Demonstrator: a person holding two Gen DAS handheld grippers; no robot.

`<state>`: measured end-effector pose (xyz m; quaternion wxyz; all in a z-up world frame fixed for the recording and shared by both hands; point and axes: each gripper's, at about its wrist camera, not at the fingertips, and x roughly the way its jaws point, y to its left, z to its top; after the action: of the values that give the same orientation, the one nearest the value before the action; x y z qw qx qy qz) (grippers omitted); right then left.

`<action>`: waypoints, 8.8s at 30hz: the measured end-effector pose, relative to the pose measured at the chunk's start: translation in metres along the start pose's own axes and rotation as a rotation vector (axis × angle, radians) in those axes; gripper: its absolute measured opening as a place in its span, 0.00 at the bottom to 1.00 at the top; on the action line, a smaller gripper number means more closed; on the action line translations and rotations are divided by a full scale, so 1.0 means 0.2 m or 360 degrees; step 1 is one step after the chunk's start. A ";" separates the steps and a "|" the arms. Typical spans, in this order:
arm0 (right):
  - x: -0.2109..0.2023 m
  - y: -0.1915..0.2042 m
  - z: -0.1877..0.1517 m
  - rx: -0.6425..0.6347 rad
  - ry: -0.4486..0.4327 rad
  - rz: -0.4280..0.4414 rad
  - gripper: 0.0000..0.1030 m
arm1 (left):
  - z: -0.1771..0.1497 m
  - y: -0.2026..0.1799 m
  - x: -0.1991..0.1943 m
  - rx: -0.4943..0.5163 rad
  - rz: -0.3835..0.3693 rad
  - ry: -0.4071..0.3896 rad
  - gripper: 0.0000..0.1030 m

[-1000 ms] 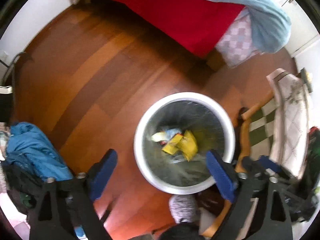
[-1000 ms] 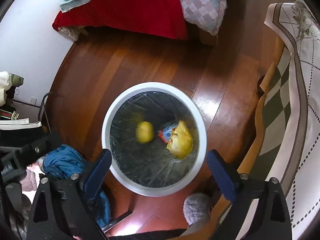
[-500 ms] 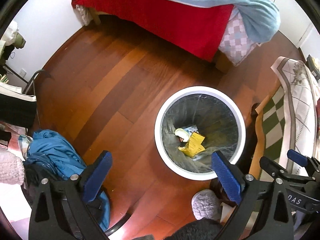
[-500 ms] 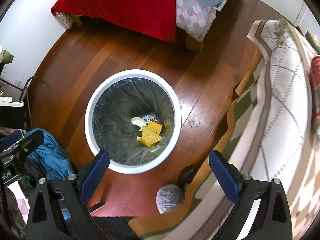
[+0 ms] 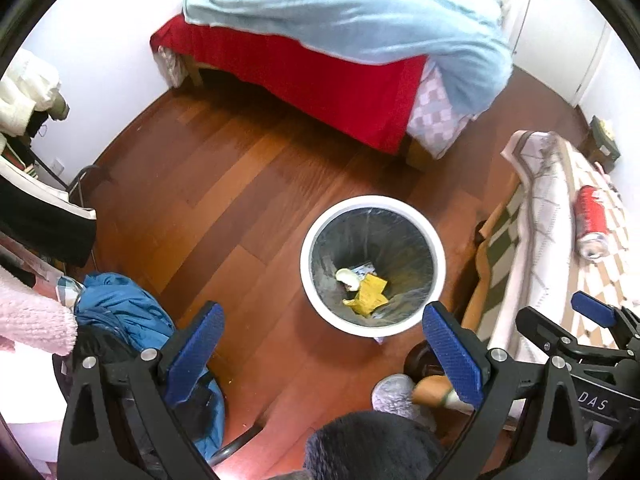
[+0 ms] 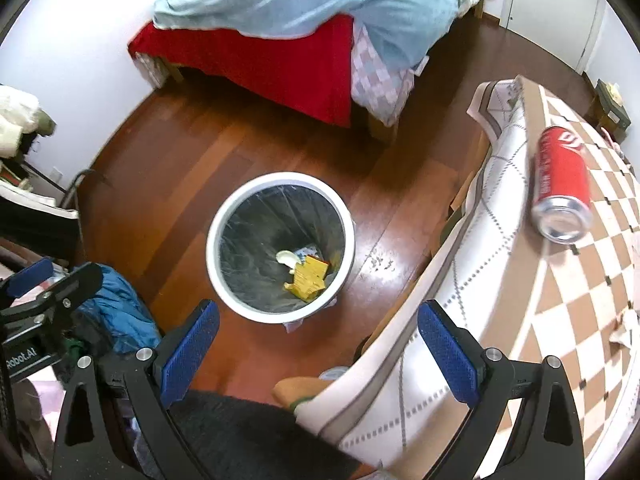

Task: Collect trash
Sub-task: 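Move both tools back toward the table, then grasp the red cola can with the left tool while the right tool grasps the toothpaste box, then carry the can and toothpaste box over the bin and release both, then move both tools back toward the table, then grasp the crumpled tissue with the left tool while the right tool grasps the white box, then carry the tissue and white box over the bin and release both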

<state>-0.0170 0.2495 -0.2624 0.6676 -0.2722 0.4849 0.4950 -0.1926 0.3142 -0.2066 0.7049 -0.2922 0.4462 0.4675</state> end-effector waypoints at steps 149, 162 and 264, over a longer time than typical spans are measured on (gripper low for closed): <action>0.02 0.05 0.00 -0.0012 0.0032 -0.0040 0.97 | -0.02 0.08 0.02 -0.0020 -0.0025 0.0019 0.97; -0.58 -0.05 -0.26 0.0030 -0.0256 0.0085 0.97 | -0.19 -0.02 -0.43 0.0013 -0.0029 -0.0170 0.97; -0.72 -1.30 -0.14 0.0613 -0.0280 -0.0062 0.37 | 0.23 -1.29 -0.39 0.0444 -0.0468 -0.0283 0.33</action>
<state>0.2080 0.0745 -0.1722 0.7565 -0.1046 0.5051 0.4021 0.0479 0.2199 -0.1176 0.8357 -0.2113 0.3953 0.3174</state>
